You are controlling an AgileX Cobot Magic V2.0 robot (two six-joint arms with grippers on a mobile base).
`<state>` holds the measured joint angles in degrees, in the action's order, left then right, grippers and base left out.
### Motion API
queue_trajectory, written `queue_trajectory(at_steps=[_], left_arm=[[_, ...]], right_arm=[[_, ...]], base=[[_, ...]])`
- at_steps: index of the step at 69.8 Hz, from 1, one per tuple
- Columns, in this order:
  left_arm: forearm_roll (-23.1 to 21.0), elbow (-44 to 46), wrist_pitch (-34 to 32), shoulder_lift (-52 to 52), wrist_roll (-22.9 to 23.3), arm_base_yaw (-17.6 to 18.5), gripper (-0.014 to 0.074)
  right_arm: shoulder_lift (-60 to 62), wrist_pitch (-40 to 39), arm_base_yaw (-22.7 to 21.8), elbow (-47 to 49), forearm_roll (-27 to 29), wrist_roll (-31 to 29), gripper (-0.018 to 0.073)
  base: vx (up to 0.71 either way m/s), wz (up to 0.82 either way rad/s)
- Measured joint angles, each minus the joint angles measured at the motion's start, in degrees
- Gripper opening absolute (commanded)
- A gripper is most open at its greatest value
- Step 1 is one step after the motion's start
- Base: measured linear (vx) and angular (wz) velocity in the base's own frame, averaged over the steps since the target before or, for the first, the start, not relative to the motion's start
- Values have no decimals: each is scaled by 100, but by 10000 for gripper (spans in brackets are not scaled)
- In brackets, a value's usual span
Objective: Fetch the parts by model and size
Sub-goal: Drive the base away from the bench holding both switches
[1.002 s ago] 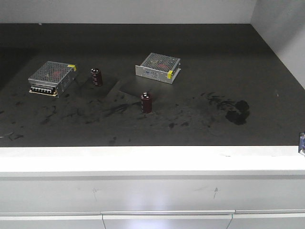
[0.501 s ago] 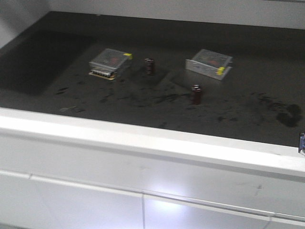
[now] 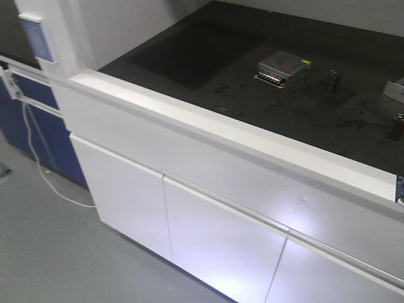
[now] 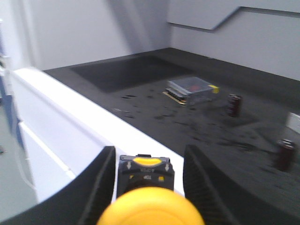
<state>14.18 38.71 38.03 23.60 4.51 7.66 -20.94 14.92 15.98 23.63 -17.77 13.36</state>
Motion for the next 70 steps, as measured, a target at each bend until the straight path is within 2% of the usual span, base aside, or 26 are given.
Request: queue_trajectory(at_steps=[42, 70], left_arm=[[0, 0, 0, 0, 0, 0, -6], [0, 0, 0, -2, 0, 0, -6]], right_arm=[[0, 0, 0, 0, 0, 0, -9], [0, 0, 0, 0, 0, 0, -9]], base=[[-15, 68], [0, 72]])
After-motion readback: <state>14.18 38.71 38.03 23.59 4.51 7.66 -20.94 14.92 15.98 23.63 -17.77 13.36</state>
